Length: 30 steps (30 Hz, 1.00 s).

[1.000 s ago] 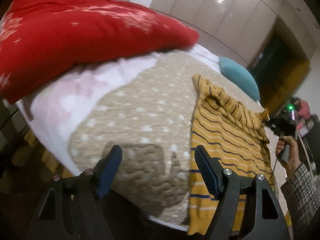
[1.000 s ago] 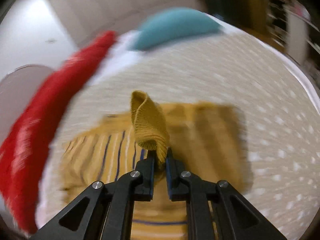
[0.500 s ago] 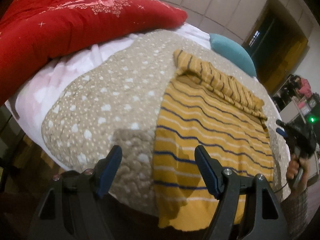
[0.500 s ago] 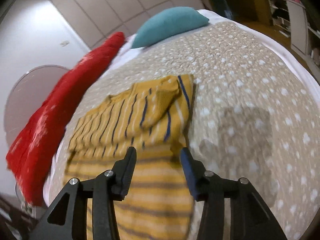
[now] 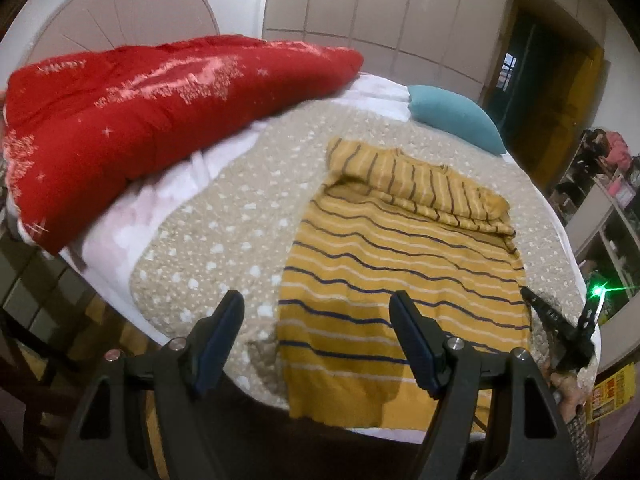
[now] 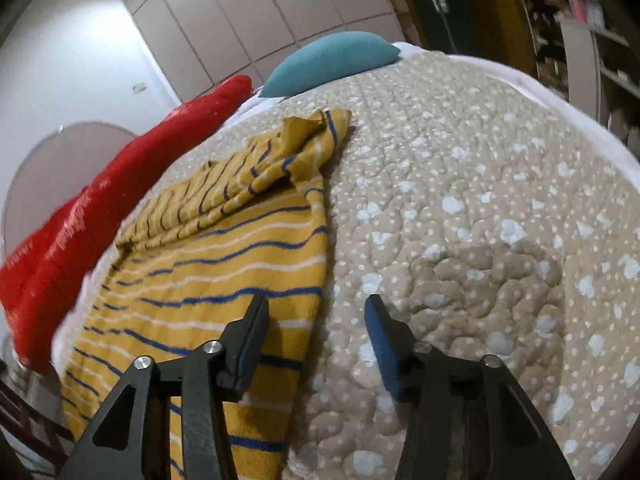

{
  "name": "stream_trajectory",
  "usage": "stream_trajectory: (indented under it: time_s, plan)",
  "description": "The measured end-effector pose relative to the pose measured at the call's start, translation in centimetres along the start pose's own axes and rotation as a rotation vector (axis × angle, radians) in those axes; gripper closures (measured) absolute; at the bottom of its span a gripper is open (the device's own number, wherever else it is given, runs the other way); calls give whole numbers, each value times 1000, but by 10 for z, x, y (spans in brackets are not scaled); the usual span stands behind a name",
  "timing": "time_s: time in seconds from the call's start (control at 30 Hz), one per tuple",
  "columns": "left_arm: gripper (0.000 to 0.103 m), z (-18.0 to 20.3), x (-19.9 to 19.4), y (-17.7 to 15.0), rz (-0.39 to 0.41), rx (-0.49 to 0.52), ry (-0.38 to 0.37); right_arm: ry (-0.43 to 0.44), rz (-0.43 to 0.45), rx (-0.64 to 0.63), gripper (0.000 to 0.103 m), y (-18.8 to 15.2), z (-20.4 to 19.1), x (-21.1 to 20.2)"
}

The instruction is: Fold small clothes

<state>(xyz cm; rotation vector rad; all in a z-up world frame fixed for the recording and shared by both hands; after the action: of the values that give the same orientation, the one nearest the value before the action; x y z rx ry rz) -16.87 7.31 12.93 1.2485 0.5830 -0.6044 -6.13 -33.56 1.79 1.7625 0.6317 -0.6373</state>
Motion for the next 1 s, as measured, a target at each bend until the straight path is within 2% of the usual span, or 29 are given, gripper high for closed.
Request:
stream_trajectory:
  time_s: [0.17, 0.37, 0.77, 1.0]
  plan:
    - [28, 16, -22, 6, 39, 4, 27, -64, 27, -80, 45, -10, -9, -2]
    - [24, 37, -40, 10, 85, 21, 47, -68, 36, -97, 43, -14, -10, -4]
    - [23, 54, -36, 4, 48, 49, 56, -57, 33, -96, 36, -19, -12, -7]
    - [23, 32, -11, -4, -1, 10, 58, -42, 47, -108, 26, -21, -15, -4]
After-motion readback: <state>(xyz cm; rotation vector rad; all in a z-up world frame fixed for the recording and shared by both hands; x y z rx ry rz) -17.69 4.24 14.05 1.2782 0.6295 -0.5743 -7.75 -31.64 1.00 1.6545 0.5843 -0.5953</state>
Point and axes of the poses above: each gripper's, at about its wrist camera, not at the fingertips, and x roughly the way its jaws point, z to its right, y to its top, the point moved 3 cm from there along x, roughly the way its jaws point, and after that the axes turned 6 degrees about -y, right-handed, at the moved point
